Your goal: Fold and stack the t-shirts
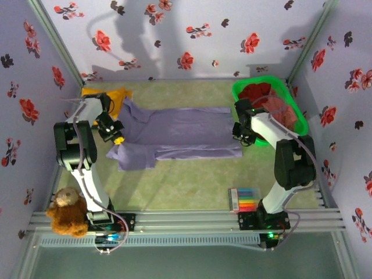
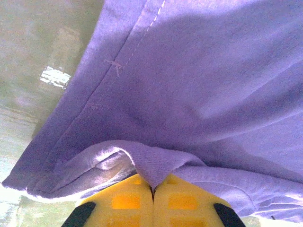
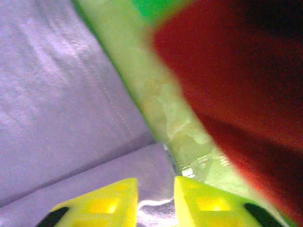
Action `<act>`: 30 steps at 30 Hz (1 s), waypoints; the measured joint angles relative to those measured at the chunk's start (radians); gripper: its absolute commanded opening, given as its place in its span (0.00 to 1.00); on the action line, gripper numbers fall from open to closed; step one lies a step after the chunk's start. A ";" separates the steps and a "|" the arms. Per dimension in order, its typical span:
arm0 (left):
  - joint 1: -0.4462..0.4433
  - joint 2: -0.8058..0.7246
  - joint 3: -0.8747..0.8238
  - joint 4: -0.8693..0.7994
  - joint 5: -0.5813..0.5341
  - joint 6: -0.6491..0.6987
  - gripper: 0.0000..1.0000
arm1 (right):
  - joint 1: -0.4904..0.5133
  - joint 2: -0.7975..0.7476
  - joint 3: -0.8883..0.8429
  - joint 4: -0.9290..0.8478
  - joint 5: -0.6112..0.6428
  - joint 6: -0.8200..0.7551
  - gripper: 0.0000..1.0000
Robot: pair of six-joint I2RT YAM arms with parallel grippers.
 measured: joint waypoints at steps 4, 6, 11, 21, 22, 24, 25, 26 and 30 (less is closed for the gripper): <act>0.001 0.000 0.002 0.010 0.001 -0.001 0.43 | 0.000 -0.009 0.030 0.000 -0.002 -0.004 0.46; 0.001 -0.003 0.002 0.014 0.000 -0.003 0.48 | 0.001 -0.028 0.029 -0.004 -0.001 -0.003 0.46; 0.001 -0.062 -0.016 0.026 0.000 -0.003 0.48 | 0.025 -0.113 -0.009 -0.003 -0.001 0.013 0.46; -0.013 -0.164 -0.224 0.082 0.010 -0.008 0.54 | 0.145 -0.111 -0.117 0.051 -0.042 0.093 0.46; -0.019 -0.175 -0.248 0.086 0.006 -0.012 0.56 | 0.152 -0.105 -0.119 0.062 -0.048 0.099 0.46; -0.039 -0.198 -0.282 0.089 -0.006 -0.023 0.57 | 0.158 -0.095 -0.123 0.074 -0.055 0.108 0.46; -0.049 -0.215 -0.304 0.101 -0.009 -0.034 0.56 | 0.159 -0.093 -0.126 0.079 -0.056 0.112 0.46; -0.058 -0.237 -0.334 0.121 -0.010 -0.048 0.56 | 0.159 -0.093 -0.128 0.081 -0.058 0.115 0.46; -0.074 -0.323 -0.479 0.194 -0.008 -0.113 0.57 | 0.159 -0.095 -0.128 0.081 -0.058 0.125 0.46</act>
